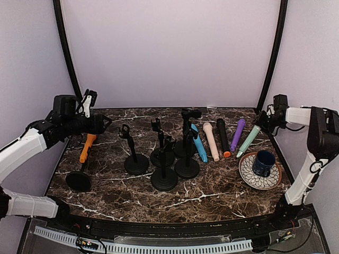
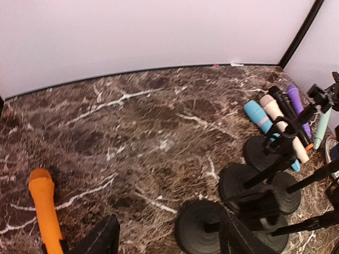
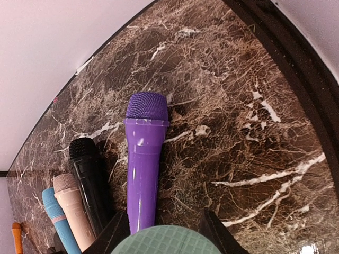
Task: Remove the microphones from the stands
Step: Place the microphone at the corner of the board, then pick up the microphone stand with the microphone from the corner of the board.
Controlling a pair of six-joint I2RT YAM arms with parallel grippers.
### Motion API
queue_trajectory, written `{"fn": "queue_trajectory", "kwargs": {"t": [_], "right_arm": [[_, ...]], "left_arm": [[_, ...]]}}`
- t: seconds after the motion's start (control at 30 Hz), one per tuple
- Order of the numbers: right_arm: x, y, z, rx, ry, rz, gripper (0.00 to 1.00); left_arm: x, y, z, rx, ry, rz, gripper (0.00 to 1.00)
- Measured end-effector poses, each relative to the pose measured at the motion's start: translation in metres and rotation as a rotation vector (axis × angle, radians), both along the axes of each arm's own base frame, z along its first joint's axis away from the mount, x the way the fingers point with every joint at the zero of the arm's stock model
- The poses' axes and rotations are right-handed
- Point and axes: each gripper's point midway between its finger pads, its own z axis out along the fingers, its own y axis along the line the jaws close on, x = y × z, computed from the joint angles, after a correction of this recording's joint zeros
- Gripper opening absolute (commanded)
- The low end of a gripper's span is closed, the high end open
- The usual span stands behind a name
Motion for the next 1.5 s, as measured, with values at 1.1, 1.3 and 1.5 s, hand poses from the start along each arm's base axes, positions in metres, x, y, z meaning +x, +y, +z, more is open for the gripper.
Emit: {"fn": "queue_trajectory", "kwargs": {"t": [1.1,1.3,1.5], "right_arm": [[0.013,-0.013,-0.059,-0.045,0.027,-0.054,0.94],[0.007,-0.024,-0.025,-0.115,-0.044,-0.089,0.98],[0.001,-0.026,-0.003,-0.133,-0.099,-0.1,0.98]], "left_arm": [[0.016,0.124,-0.119,0.155,0.37,0.31,0.88],[0.012,0.128,-0.14,0.178,0.445,0.32,0.91],[0.006,0.139,-0.16,0.24,0.53,0.358,0.92]]}}
